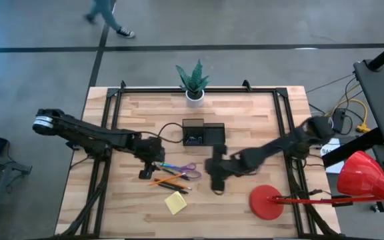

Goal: Pick and place office supplies into organizer
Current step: Put the purple scissors into the black organizer

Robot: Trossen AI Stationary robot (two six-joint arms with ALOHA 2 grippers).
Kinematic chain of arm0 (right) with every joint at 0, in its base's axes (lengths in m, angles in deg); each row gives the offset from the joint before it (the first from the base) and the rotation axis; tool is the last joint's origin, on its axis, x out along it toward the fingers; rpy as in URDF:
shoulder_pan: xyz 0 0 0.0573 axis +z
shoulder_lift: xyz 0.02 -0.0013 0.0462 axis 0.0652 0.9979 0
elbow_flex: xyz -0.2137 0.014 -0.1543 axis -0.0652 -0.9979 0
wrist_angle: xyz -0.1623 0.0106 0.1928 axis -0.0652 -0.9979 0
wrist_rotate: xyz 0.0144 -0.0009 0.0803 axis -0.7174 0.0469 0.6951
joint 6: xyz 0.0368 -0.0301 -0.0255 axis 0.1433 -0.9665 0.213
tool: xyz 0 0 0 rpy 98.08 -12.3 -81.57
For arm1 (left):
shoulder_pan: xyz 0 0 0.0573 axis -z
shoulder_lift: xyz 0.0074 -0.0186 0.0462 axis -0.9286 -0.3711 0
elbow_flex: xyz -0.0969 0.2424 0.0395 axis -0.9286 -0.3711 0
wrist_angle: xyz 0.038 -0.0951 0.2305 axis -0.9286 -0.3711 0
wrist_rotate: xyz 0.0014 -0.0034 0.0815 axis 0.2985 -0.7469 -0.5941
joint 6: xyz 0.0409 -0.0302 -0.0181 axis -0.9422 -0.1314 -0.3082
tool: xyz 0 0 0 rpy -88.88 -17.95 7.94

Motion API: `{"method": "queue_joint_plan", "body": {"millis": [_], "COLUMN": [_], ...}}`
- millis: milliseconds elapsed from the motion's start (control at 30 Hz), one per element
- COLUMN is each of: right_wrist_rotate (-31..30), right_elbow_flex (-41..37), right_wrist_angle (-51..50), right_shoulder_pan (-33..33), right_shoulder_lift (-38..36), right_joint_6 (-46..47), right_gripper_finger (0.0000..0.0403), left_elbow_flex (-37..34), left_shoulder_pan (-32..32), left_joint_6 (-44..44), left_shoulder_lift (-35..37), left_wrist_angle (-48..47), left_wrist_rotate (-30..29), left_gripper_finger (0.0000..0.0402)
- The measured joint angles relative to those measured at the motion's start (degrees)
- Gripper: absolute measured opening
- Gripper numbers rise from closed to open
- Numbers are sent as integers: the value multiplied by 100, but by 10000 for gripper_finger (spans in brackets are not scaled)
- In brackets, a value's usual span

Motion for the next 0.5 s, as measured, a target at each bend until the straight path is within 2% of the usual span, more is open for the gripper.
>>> {"method": "queue_joint_plan", "body": {"millis": [100, 267, 500], "right_wrist_rotate": [338, 529, 935], "right_elbow_flex": [481, 1238, 1677], "right_wrist_angle": [-3, -33, -163], "right_shoulder_pan": [-199, -311, -461], "right_shoulder_lift": [570, 1362, 1960], "right_joint_6": [-363, -809, -697], "right_gripper_finger": [192, 192, 192], "left_elbow_flex": [-62, -204, -442], "left_shoulder_pan": [106, 230, 353], "left_joint_6": [315, 823, 1123], "left_shoulder_lift": [250, 669, 1305], "left_wrist_angle": [27, 4, -32], "left_wrist_rotate": [-404, -697, -859], "left_gripper_finger": [173, 173, 173]}}
